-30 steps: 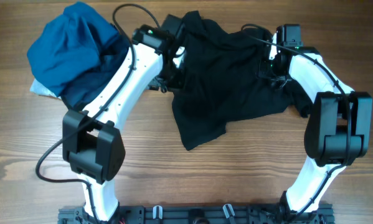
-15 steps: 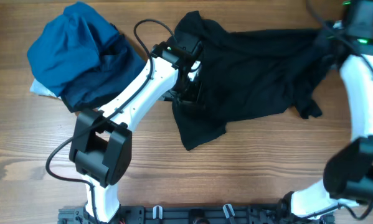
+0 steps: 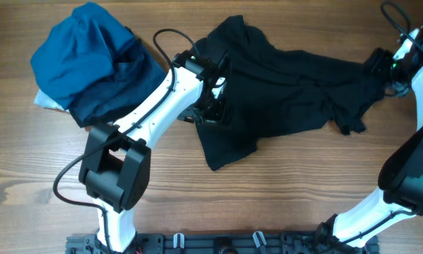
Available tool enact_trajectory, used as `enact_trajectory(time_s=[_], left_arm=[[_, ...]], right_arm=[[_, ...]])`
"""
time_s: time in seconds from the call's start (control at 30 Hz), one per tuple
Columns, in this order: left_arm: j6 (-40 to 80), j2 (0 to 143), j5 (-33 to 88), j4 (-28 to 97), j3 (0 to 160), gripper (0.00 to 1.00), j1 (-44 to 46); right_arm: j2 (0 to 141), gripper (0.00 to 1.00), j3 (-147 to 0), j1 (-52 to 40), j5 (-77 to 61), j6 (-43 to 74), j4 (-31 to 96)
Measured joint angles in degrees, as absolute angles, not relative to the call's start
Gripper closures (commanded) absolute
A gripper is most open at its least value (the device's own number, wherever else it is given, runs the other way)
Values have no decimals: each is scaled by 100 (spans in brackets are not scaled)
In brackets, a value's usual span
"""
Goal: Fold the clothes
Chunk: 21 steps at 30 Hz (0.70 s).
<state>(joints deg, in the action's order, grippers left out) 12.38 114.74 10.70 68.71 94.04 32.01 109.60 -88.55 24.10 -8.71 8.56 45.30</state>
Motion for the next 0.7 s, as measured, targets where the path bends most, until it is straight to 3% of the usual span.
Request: enact_trajectory(time_s=[0.07, 0.17, 0.43, 0.57, 0.7], left_arm=[[1236, 11474, 1323, 6882, 9402, 4, 3221], [1205, 11474, 1601, 6729, 9400, 14, 3415], [1057, 11874, 1100, 5601, 9395, 14, 4871], [777, 12462, 272, 5164, 9391, 51, 5463], [670, 12634, -305, 5133, 9384, 60, 5610]], right_arm=[[10960, 22, -8853, 2410, -1186, 847, 5019], [10960, 25, -8853, 2410, -1573, 823, 5334], [10936, 26, -8853, 2410, -2552, 781, 6027], [10573, 25, -8853, 2410, -2668, 742, 6156], [10127, 25, -8853, 2410, -2700, 742, 6182]])
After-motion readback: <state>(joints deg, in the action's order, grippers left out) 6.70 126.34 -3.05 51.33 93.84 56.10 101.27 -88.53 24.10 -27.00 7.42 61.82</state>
